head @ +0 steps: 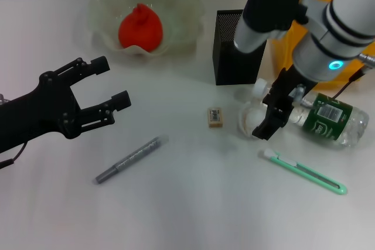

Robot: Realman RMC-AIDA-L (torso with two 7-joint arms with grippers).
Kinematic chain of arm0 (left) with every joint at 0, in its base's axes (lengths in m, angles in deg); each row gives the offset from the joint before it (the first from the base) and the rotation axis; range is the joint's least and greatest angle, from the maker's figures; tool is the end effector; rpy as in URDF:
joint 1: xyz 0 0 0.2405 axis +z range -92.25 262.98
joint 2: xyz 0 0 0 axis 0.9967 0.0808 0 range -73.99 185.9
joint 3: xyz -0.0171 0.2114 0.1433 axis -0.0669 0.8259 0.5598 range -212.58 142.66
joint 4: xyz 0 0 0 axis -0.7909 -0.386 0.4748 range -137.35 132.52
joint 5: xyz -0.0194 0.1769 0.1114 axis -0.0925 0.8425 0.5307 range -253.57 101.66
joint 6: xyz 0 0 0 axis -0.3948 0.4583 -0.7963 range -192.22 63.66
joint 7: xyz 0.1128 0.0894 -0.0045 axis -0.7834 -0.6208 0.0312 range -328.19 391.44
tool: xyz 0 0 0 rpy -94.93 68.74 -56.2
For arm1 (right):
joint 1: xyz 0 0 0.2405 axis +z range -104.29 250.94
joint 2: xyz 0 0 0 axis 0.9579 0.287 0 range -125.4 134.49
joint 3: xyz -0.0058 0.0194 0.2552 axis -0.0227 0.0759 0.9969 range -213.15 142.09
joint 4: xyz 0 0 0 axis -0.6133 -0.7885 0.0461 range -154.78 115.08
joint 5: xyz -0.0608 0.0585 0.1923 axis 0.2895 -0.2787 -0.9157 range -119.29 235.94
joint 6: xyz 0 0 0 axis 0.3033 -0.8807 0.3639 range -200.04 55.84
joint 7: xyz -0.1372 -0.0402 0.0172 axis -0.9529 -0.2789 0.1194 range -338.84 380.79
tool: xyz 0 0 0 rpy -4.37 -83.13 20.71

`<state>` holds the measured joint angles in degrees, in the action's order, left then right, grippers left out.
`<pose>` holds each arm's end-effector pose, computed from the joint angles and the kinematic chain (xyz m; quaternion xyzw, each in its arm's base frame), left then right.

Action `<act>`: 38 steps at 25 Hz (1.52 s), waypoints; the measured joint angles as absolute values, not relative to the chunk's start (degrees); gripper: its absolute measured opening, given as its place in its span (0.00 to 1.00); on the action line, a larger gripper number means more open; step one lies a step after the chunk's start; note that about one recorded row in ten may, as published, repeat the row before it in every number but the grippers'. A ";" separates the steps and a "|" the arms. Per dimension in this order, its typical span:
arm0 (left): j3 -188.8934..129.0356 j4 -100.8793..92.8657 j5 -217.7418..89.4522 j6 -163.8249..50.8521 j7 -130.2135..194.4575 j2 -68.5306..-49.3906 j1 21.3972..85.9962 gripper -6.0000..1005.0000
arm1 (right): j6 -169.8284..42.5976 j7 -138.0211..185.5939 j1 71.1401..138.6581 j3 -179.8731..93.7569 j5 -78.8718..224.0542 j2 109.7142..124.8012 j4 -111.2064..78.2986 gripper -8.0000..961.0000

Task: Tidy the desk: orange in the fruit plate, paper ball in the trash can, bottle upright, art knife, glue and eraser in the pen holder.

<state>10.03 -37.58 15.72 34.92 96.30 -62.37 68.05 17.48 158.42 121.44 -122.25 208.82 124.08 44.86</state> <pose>-0.2816 0.2703 0.0218 -0.8899 -0.1554 -0.3874 0.1841 0.1410 0.3687 -0.0408 -0.9432 0.1679 -0.2686 0.1004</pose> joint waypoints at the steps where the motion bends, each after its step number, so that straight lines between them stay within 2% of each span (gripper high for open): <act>1: 10.04 -37.52 15.69 34.89 96.27 -62.36 68.03 0.86 | 16.89 158.51 121.46 -122.90 208.80 124.08 44.34 0.80; 15: 9.96 -36.59 15.61 33.93 95.46 -62.40 68.14 0.86 | 8.49 159.71 121.50 -128.39 208.52 124.27 39.68 0.80; 21: 8.73 -35.90 15.51 33.62 95.20 -62.42 67.84 0.86 | 9.72 159.40 121.63 -128.40 208.06 124.22 39.57 0.73; 22: 8.57 -35.90 15.51 33.64 95.01 -62.41 67.84 0.86 | 10.40 159.47 121.56 -128.23 208.07 124.14 40.25 0.63; 23: 8.55 -35.90 15.51 33.63 94.94 -62.42 67.85 0.86 | 11.58 159.56 121.31 -127.91 208.07 124.06 41.52 0.52; 32: 8.44 -34.49 15.50 33.38 93.17 -62.34 67.85 0.86 | 28.78 159.73 116.79 -116.29 211.40 123.74 66.89 0.50; 38: 8.33 -34.48 15.51 33.27 93.14 -62.25 68.34 0.86 | 31.36 157.17 113.89 -106.73 218.27 123.66 75.98 0.50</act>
